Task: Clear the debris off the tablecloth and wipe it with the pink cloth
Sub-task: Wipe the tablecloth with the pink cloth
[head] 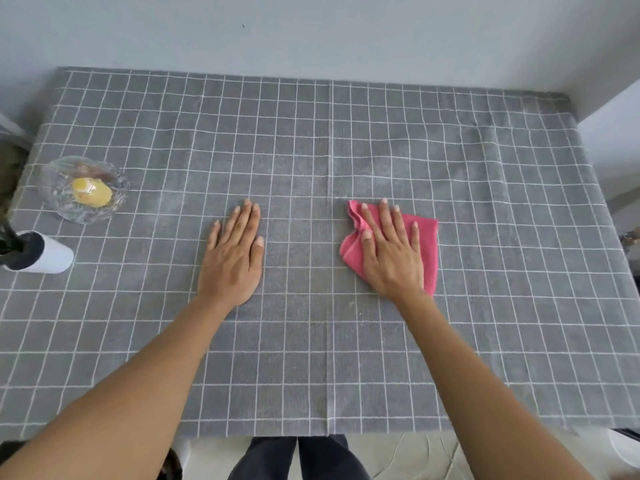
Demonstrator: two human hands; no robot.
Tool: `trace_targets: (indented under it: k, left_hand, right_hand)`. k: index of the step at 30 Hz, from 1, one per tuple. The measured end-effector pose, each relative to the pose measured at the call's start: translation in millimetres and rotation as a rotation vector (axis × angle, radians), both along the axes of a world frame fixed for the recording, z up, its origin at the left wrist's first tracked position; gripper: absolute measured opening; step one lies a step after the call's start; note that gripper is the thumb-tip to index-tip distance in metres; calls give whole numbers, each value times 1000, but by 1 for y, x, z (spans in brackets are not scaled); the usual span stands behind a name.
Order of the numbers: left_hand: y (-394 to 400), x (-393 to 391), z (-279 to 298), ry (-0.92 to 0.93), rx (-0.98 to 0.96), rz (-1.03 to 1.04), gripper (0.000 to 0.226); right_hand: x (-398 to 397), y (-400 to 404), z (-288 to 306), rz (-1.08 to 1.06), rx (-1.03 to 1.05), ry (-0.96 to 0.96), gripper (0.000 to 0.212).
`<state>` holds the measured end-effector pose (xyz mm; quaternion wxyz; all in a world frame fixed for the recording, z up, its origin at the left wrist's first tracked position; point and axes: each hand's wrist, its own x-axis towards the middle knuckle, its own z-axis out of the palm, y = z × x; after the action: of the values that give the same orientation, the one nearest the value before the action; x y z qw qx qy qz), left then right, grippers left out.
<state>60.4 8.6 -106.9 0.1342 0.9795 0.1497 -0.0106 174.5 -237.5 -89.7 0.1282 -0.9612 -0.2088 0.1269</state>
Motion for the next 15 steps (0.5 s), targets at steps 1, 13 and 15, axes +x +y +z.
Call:
trace_targets:
  k: [1,13,15]
  left_hand:
    - [0,1,0,1,-2,-2,56]
    - [-1,1,-1,-24,5,4,56]
    - [0,1,-1,-26,0,6,57]
  right_hand:
    - [9,-17,1,-60,-33,0,52]
    - [2,0,11,-136,-35,66,50]
    - [-18,24,11,3,-16,68,50]
